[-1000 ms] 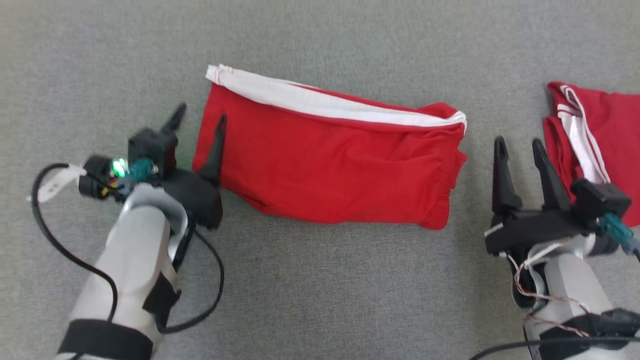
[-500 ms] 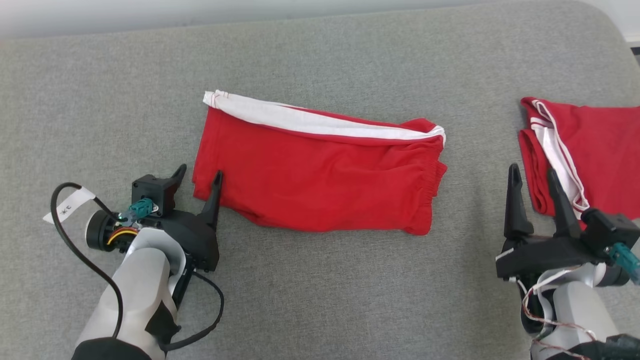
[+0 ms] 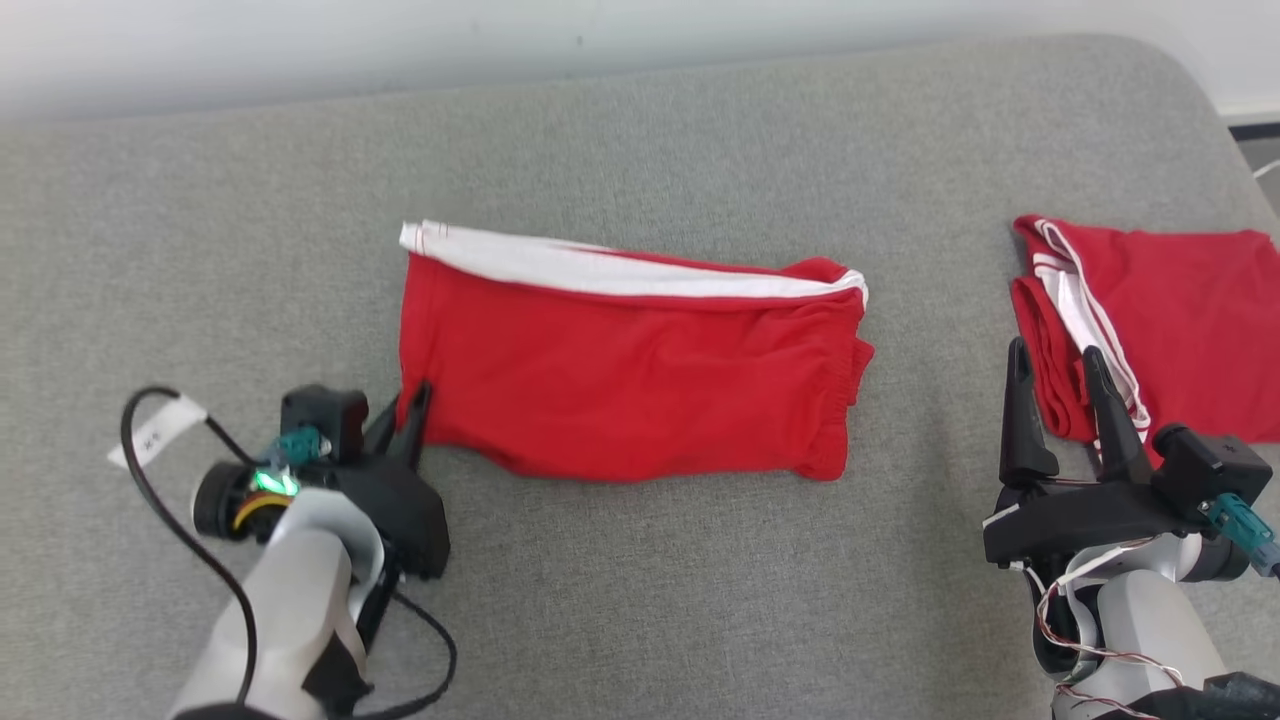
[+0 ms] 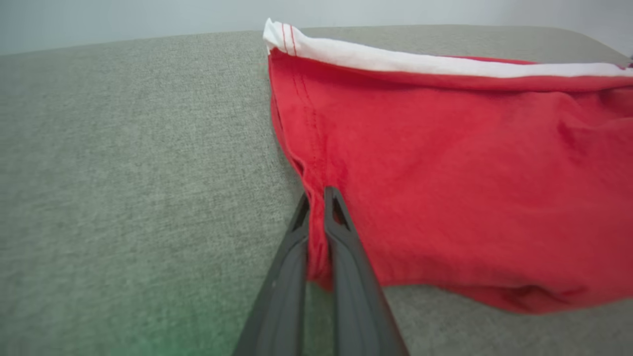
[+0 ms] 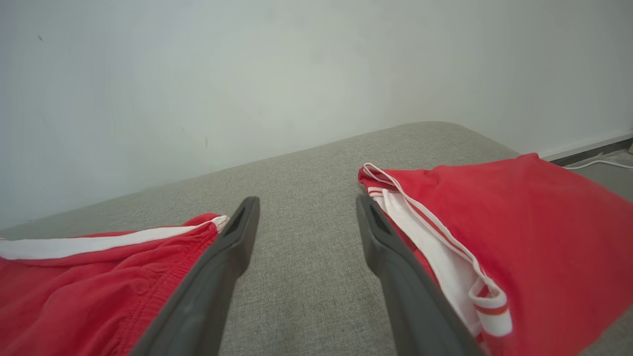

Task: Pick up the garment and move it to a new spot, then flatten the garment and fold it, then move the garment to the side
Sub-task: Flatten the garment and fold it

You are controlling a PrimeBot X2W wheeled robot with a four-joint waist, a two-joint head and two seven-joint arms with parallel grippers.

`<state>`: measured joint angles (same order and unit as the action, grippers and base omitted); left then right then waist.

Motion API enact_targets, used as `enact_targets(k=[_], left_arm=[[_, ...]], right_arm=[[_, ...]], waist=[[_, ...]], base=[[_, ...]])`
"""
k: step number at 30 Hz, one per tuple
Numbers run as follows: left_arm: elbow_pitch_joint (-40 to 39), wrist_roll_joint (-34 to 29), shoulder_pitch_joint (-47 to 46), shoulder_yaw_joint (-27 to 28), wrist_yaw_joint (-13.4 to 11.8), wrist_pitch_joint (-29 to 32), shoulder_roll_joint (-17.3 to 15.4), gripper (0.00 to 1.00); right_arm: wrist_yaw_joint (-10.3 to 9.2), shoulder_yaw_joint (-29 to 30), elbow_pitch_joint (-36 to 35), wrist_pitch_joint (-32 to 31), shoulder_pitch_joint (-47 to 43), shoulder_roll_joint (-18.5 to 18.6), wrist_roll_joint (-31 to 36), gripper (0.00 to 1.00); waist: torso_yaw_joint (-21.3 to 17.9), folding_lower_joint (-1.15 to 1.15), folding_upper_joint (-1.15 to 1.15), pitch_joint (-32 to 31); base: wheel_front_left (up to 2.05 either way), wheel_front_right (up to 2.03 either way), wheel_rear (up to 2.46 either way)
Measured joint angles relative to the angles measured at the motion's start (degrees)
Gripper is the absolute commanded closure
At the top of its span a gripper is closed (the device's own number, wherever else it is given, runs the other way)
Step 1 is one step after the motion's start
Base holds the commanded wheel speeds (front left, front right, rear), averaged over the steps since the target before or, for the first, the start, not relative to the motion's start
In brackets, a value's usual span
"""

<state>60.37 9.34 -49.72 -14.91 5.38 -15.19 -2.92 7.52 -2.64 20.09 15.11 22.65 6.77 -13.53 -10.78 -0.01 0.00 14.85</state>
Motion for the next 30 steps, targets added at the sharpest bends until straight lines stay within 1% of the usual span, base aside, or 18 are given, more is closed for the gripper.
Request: enact_targets(k=[6,10,16,18,20,21,22,23,27,30], left_arm=[[-3.37,1.87,5.61,0.13,-1.03,0.01,0.03,1.0],[-5.97,3.55,9.76,0.36,-2.23,0.03,0.05,1.0],[-8.98,6.32,15.47,-1.0,-3.6,0.05,0.08,1.0],[-9.58,6.56,16.47,-1.25,-4.5,0.05,0.07,1.0],[-10.58,6.66,17.03,-1.38,-4.89,0.07,0.08,1.0],[-11.52,6.53,17.16,-1.21,-5.39,0.07,0.09,0.65],[-12.63,6.41,17.36,-0.87,-5.64,0.08,0.08,0.11],[-13.44,6.1,17.67,-0.76,-6.09,0.08,0.05,0.0],[-17.77,4.6,19.91,0.52,-6.97,0.08,0.03,0.0],[-20.91,3.14,21.85,1.98,-7.03,0.08,0.05,0.0]], right_arm=[[0.0,-0.54,1.0,-0.01,-1.24,0.03,-0.05,0.0],[0.0,-1.7,2.04,-0.01,-2.25,-0.02,-0.37,0.0],[0.0,-2.66,3.22,0.0,-3.94,-0.02,-0.6,0.0],[0.0,-3.0,3.39,-0.01,-4.46,-0.02,-0.66,0.0],[0.0,-3.13,3.49,-0.01,-4.51,0.12,-0.83,0.0],[0.0,-3.18,3.49,-0.01,-4.5,0.18,-0.94,0.0],[0.0,-3.27,3.58,-0.01,-4.52,0.23,-1.01,0.0],[0.0,-3.42,3.66,0.0,-4.52,0.23,-1.09,0.0],[0.0,-4.1,3.94,-0.01,-4.54,0.09,-1.54,0.0],[0.0,-4.57,4.76,-0.01,-4.54,0.18,-2.14,0.0]], waist=[[0.69,0.0,0.0,-2.8],[1.47,0.0,0.0,-5.0],[3.58,0.0,0.0,-7.53],[4.31,0.0,0.0,-8.06],[4.98,0.0,0.0,-8.46],[5.28,0.0,0.0,-8.62],[5.57,0.0,0.0,-8.75],[5.82,0.0,0.0,-8.88],[6.76,0.0,0.0,-9.3],[7.72,0.01,0.0,-9.41]], base=[[0.0,0.0,0.0],[0.0,0.0,0.0],[0.0,0.0,0.0],[0.0,0.0,0.0],[0.0,0.0,0.0],[0.0,0.0,0.0],[0.0,0.0,0.0],[0.0,0.0,0.0],[0.0,0.0,0.0],[0.0,0.0,0.0]])
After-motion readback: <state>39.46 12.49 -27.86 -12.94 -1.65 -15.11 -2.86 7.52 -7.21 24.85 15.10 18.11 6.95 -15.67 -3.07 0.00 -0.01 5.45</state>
